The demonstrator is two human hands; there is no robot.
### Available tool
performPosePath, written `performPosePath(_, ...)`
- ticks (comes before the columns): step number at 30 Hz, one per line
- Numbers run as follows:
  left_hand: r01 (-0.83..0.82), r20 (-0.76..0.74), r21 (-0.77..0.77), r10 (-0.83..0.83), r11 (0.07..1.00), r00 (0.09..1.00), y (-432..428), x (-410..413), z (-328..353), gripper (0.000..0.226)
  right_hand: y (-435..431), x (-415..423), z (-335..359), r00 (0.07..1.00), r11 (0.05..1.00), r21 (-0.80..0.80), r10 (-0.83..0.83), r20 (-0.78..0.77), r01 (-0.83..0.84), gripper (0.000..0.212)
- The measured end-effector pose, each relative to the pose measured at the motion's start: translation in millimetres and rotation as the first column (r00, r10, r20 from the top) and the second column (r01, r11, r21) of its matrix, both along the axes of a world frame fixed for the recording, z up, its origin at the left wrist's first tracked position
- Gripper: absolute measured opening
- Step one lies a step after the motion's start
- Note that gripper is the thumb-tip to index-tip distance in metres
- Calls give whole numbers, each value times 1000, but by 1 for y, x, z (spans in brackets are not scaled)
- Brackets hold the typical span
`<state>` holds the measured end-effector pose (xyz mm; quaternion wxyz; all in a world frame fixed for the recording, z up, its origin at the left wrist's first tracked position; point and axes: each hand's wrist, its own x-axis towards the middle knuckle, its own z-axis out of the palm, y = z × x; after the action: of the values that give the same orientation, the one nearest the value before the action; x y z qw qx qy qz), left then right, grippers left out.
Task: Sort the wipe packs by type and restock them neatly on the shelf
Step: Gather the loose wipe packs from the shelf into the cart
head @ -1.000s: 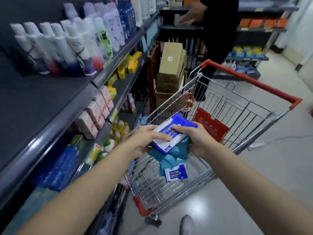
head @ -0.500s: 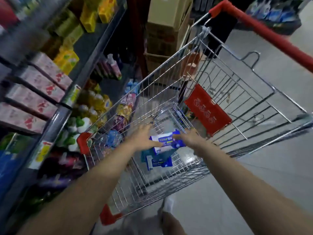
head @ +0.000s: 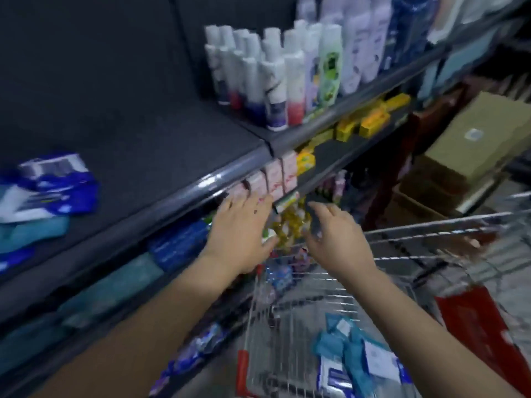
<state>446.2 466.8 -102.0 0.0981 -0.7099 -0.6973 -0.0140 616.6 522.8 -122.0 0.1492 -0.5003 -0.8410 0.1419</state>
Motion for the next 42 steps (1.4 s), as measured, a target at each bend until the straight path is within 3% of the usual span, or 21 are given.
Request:
performPosePath(4,-234,-14,158,239,959,971,-79,-101,57,78,-51,-121,63,960,954,180,259,-102,-238,55)
performPosePath(9,-472,45,252,477,845,878,-196,-221,95,72,-139,-264,106,878,866,271,463,-119,-420,55)
performPosePath(13,-562,42,191,565,805,824,-267,-300,97,75,-203,-356,111,853,839,245,516,-78,-485,52)
performPosePath(19,-560,49,114,558,821,828,-313,-369,85,85,-248,-418,95,862,858,94,507,16,-506,53)
performPosePath(28,-428,132,74,417,901,899,-264,-378,78,76,-194,-417,91,928,928,45,365,78,-369,53)
performPosePath(32,-350,106,22,346,936,932,-219,-372,79,74,-144,-415,86,919,927,-70,374,124,-367,60)
performPosePath(35,-333,46,-62,336,941,941,-184,-375,80,71,-113,-419,80,856,834,-285,512,77,-473,68)
performPosePath(39,-337,12,-277,353,900,935,-150,-386,79,78,-84,-427,73,772,797,-240,600,211,-554,72)
performPosePath(42,-337,-8,-369,360,866,933,-138,-393,81,85,-70,-433,70,804,817,-257,566,183,-516,71)
